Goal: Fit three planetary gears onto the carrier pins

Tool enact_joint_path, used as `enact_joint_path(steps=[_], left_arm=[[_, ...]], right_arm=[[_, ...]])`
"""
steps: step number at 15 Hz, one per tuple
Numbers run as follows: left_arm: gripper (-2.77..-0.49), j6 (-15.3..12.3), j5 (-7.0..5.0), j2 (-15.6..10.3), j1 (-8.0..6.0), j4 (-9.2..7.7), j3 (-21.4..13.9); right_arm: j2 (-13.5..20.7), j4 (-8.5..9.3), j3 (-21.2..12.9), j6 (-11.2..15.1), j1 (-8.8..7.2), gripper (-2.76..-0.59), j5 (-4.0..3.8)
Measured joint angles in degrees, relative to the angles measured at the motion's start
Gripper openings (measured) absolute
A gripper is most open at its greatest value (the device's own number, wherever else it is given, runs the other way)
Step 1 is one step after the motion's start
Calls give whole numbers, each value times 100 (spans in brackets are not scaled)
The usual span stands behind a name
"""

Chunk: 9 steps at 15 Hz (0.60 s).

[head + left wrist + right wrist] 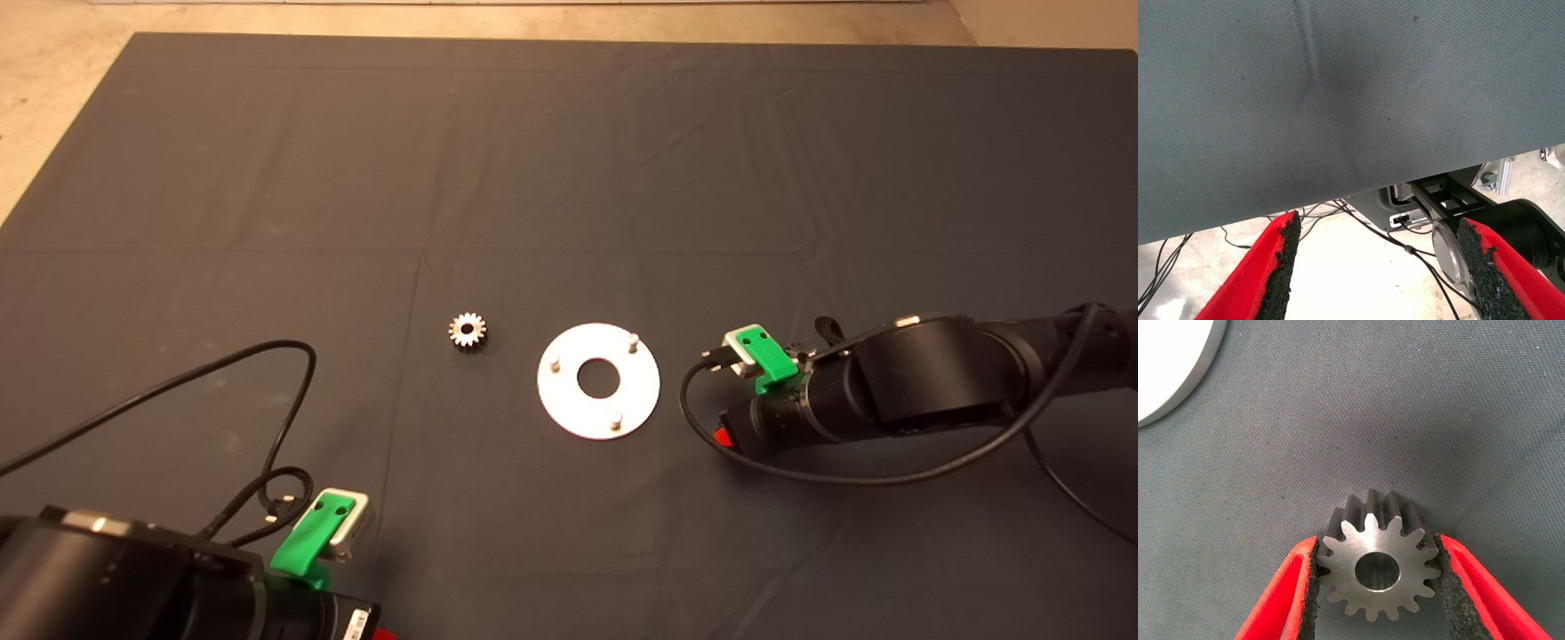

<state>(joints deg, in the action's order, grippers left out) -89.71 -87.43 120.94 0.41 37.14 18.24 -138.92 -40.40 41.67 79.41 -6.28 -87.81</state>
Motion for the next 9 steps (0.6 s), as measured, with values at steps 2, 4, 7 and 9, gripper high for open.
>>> enact_joint_path(steps=[2,4,7,9], left_arm=[[-163,0,4,0,0,0,0],[-163,2,83,0,0,0,0],[-163,5,127,0,0,0,0],[-163,5,135,0,0,0,0]], right_arm=[[0,-4,0,-1,5,-227,-1],[0,-6,-2,-3,5,-230,-1],[-16,-4,-19,2,6,-231,-26],[-121,-4,-72,41,4,-234,-34]])
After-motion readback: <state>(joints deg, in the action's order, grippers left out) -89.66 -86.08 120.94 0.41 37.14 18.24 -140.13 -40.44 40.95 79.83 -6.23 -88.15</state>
